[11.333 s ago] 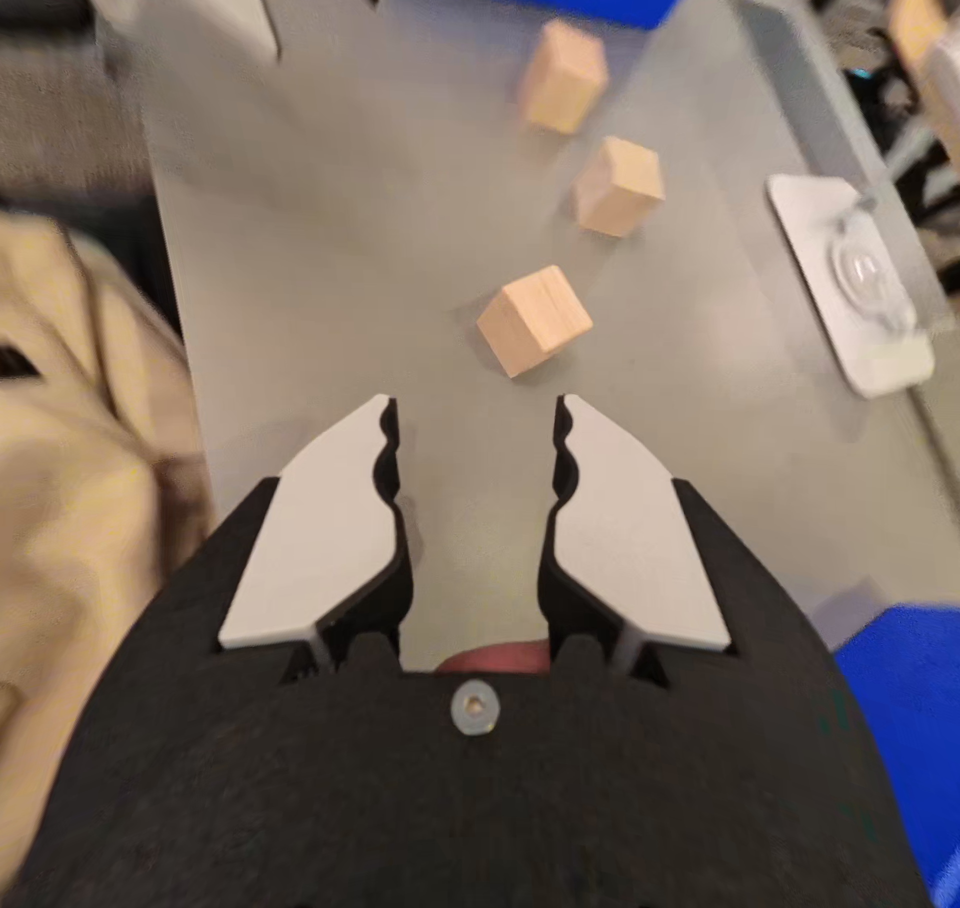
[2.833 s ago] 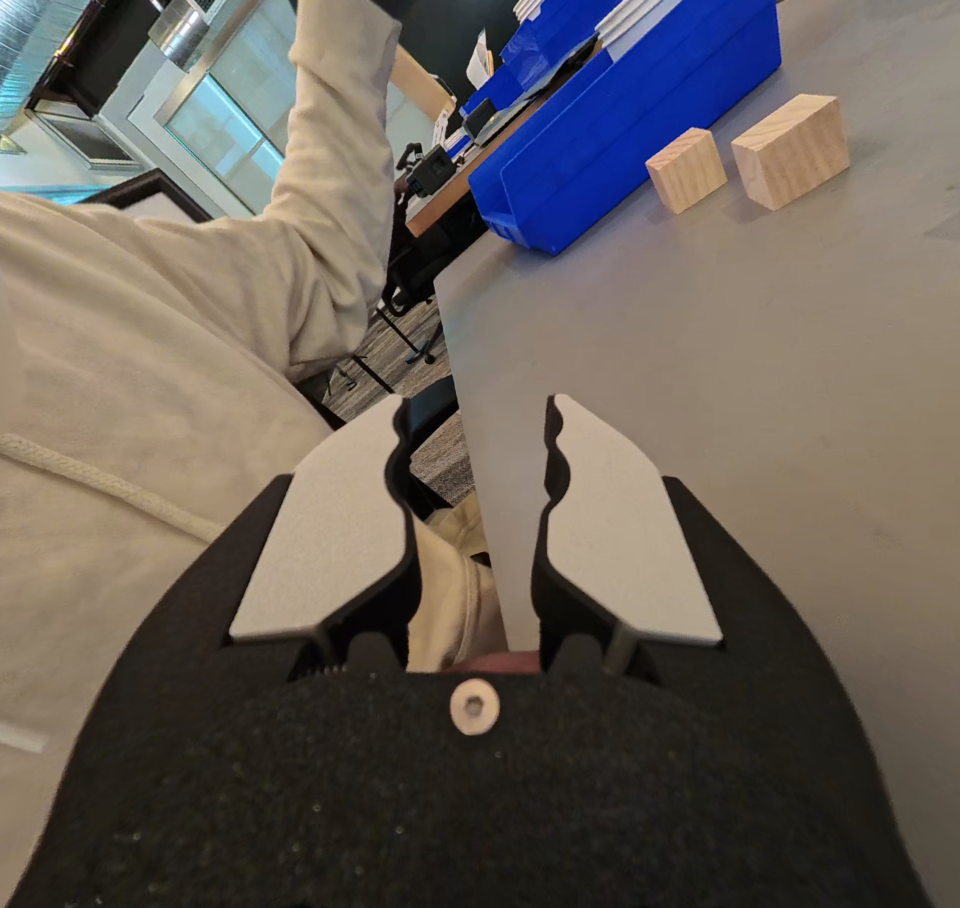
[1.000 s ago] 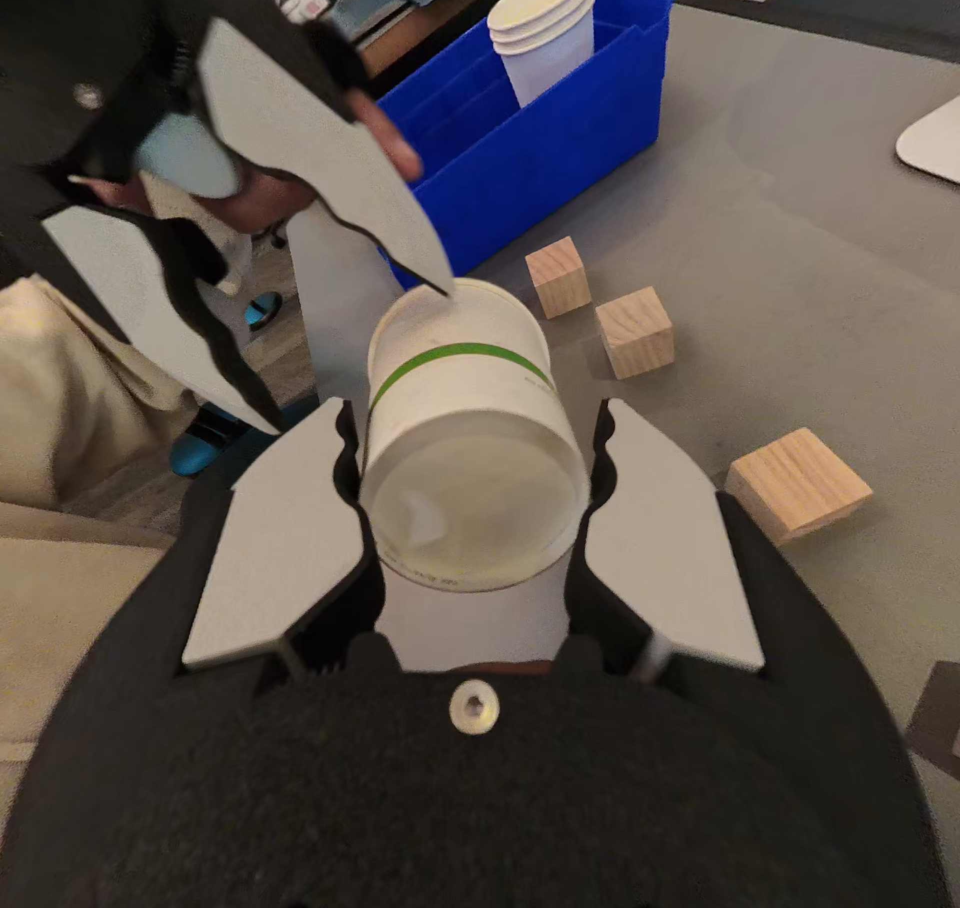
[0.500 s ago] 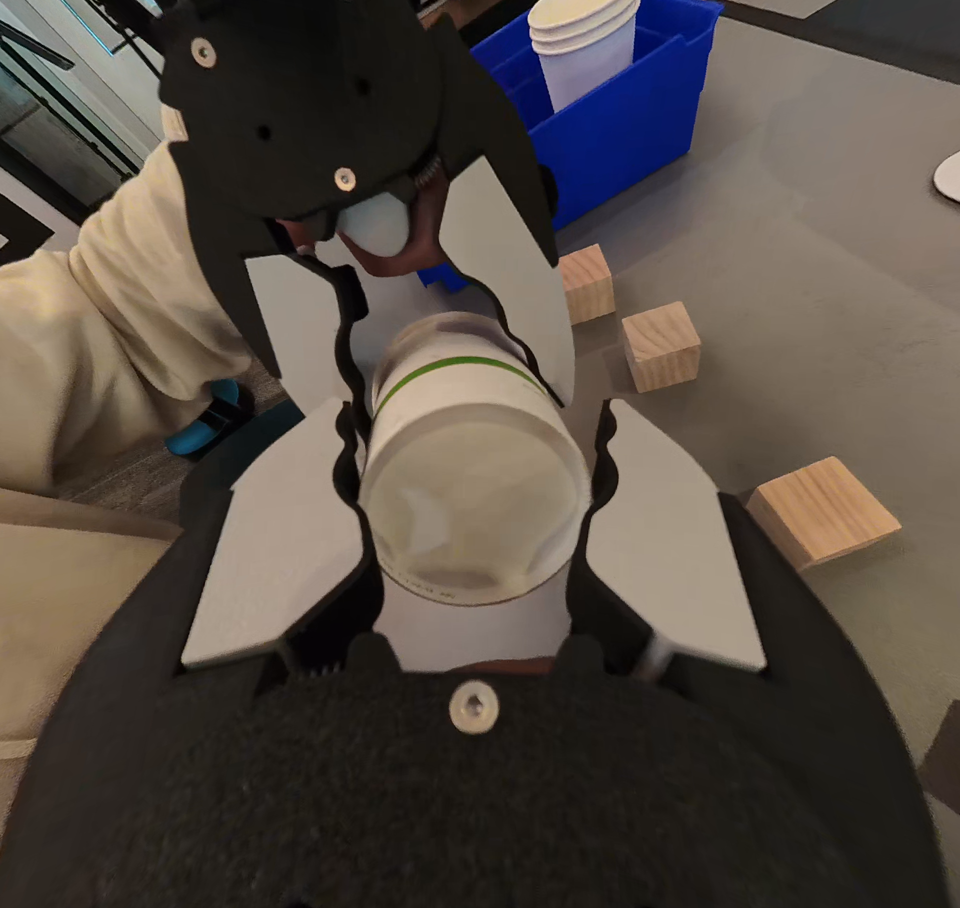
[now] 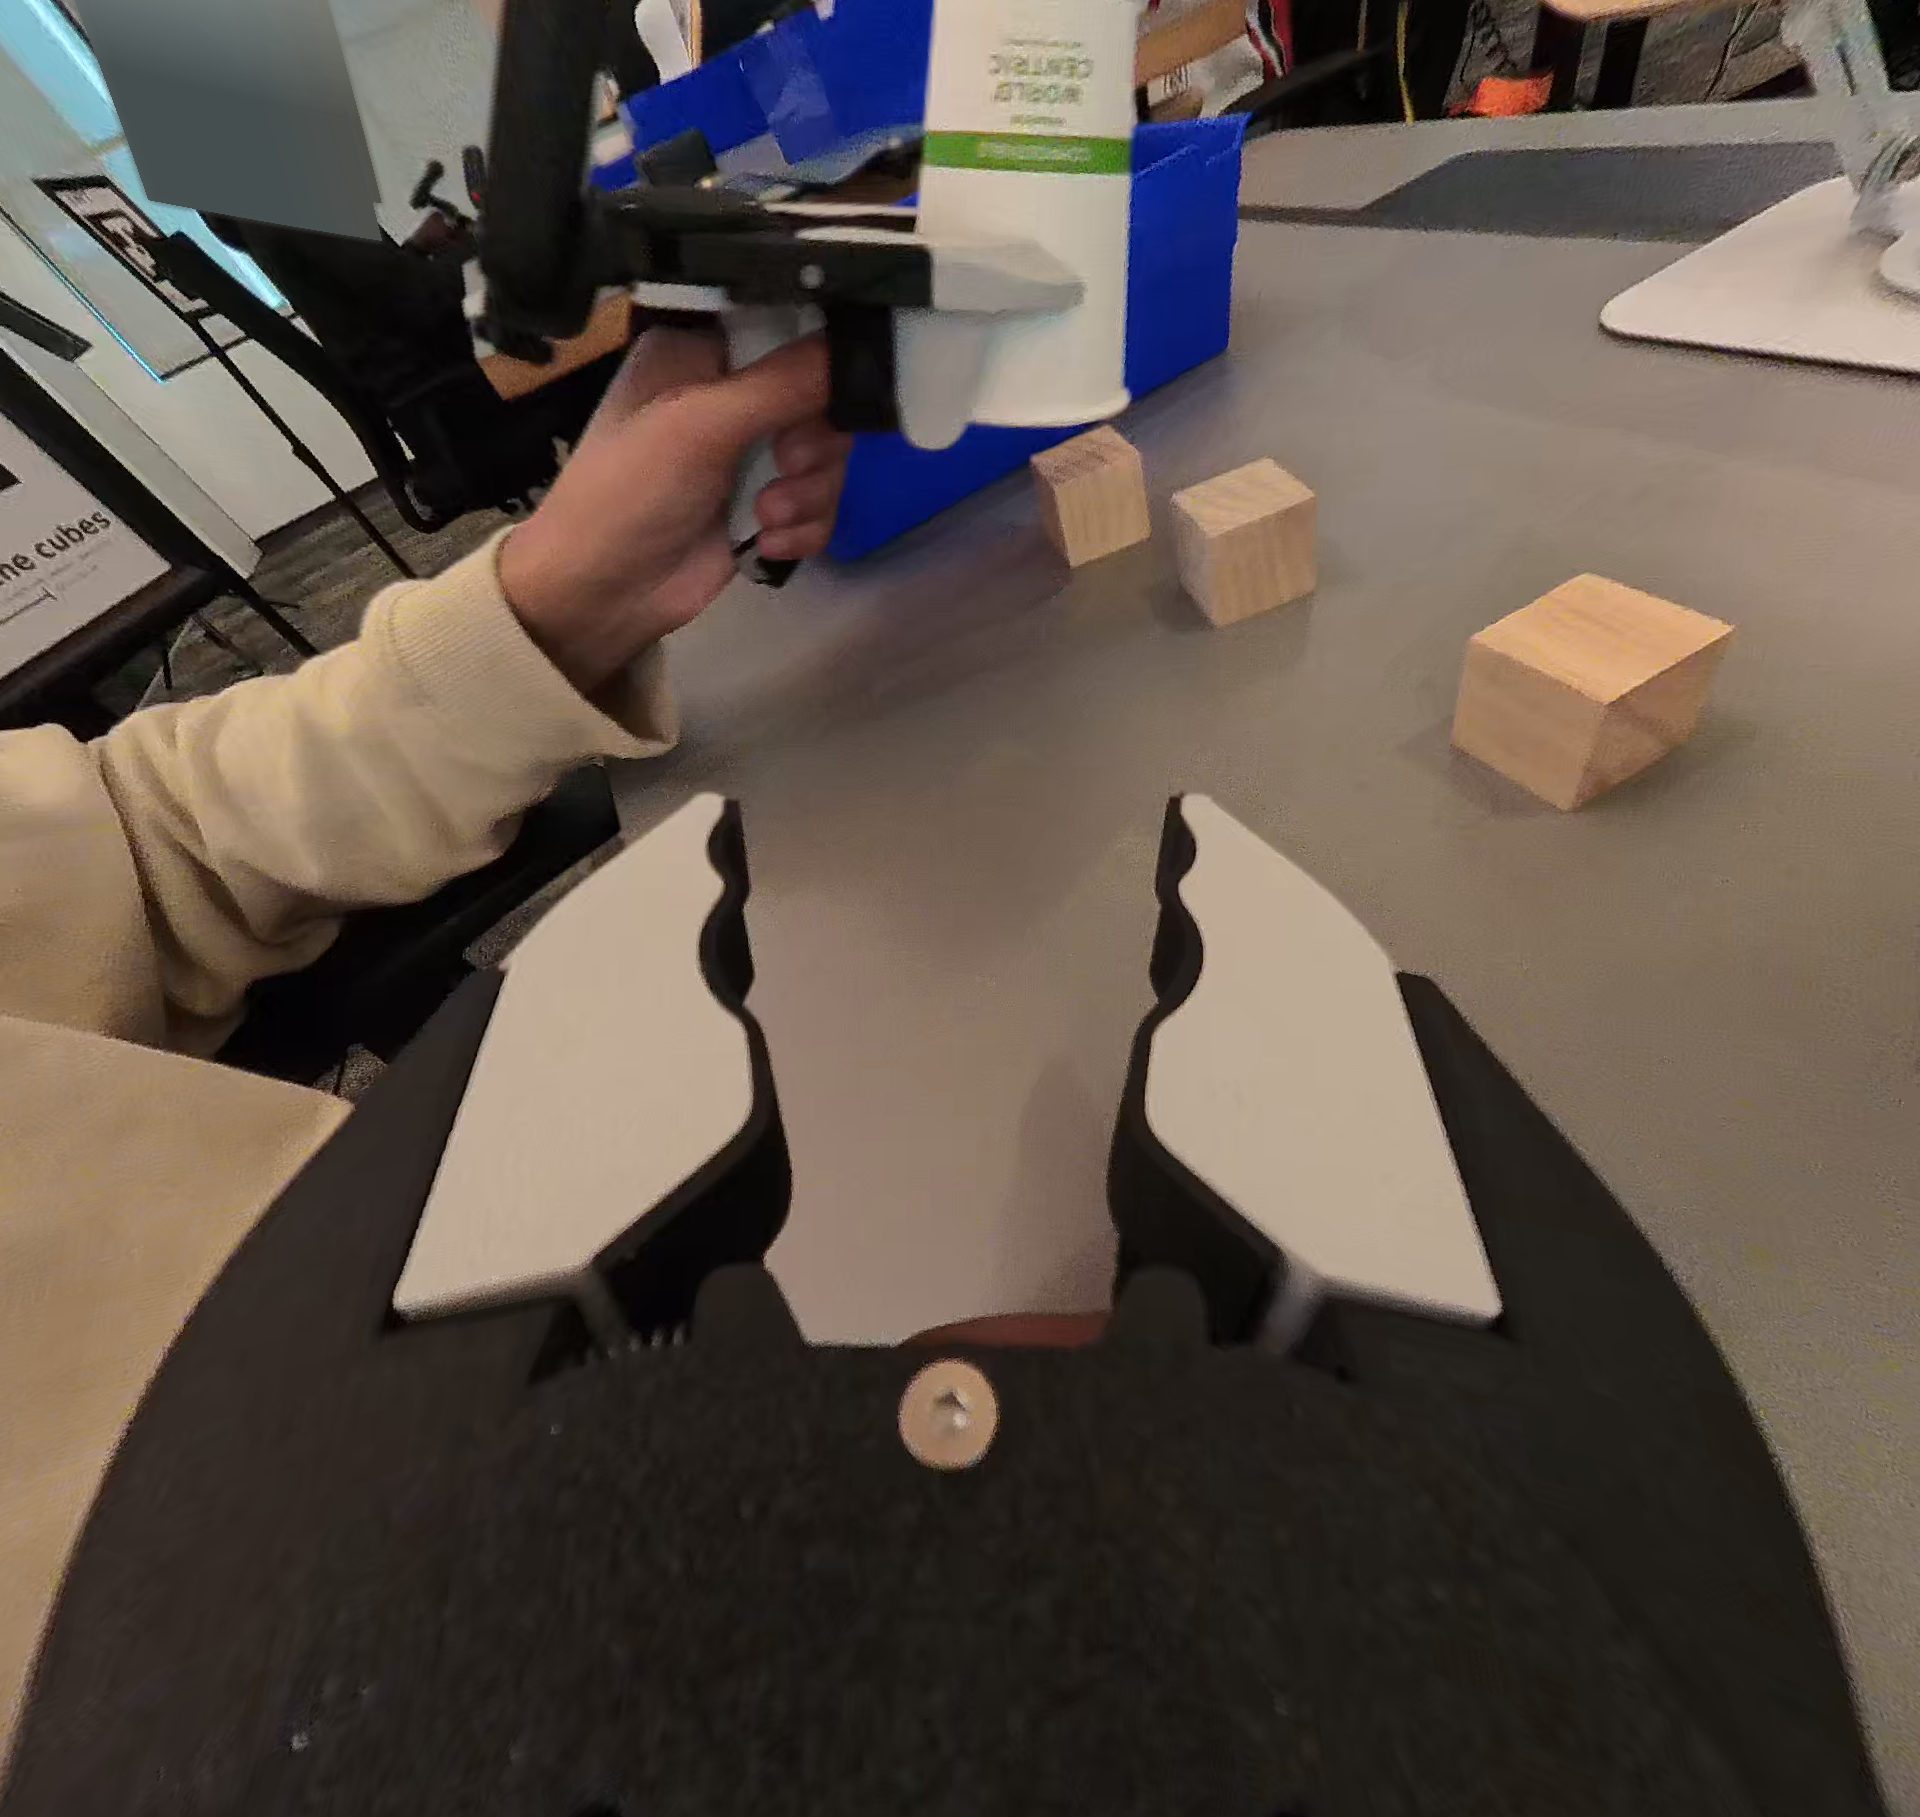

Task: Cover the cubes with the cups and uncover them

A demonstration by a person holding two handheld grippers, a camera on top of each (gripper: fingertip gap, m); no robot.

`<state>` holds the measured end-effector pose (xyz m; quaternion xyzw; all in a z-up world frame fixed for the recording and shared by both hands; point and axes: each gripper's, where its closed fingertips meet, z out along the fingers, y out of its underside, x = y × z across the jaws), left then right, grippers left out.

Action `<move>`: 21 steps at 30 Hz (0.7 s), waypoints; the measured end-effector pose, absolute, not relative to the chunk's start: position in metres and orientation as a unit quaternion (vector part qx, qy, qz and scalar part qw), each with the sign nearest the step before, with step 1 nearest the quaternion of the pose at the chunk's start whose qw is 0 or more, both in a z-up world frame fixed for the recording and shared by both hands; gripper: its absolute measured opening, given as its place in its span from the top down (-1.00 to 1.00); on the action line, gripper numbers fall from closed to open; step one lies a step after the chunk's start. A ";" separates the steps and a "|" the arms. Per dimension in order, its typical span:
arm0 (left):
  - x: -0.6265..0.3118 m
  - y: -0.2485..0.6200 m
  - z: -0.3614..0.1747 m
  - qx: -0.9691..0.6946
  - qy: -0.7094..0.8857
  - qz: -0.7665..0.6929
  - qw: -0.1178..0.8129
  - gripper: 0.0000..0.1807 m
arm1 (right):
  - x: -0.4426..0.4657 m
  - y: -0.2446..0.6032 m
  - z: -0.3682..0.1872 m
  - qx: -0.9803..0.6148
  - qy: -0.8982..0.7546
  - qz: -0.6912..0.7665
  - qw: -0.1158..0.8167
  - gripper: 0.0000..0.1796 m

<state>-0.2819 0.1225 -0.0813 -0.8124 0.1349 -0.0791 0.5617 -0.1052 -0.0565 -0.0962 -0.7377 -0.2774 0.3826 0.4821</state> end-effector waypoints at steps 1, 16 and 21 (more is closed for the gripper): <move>-0.283 0.131 -0.087 -0.816 0.128 -0.069 0.559 0.10 | -0.107 -0.058 -0.096 -0.737 -0.279 0.383 0.482 0.16; -0.294 0.149 -0.142 -0.864 0.102 -0.020 0.492 0.10 | -0.106 -0.071 -0.087 -0.733 -0.289 0.397 0.470 0.18; -0.297 0.142 -0.148 -0.870 0.109 -0.022 0.481 0.09 | -0.110 -0.074 -0.090 -0.737 -0.294 0.397 0.461 0.18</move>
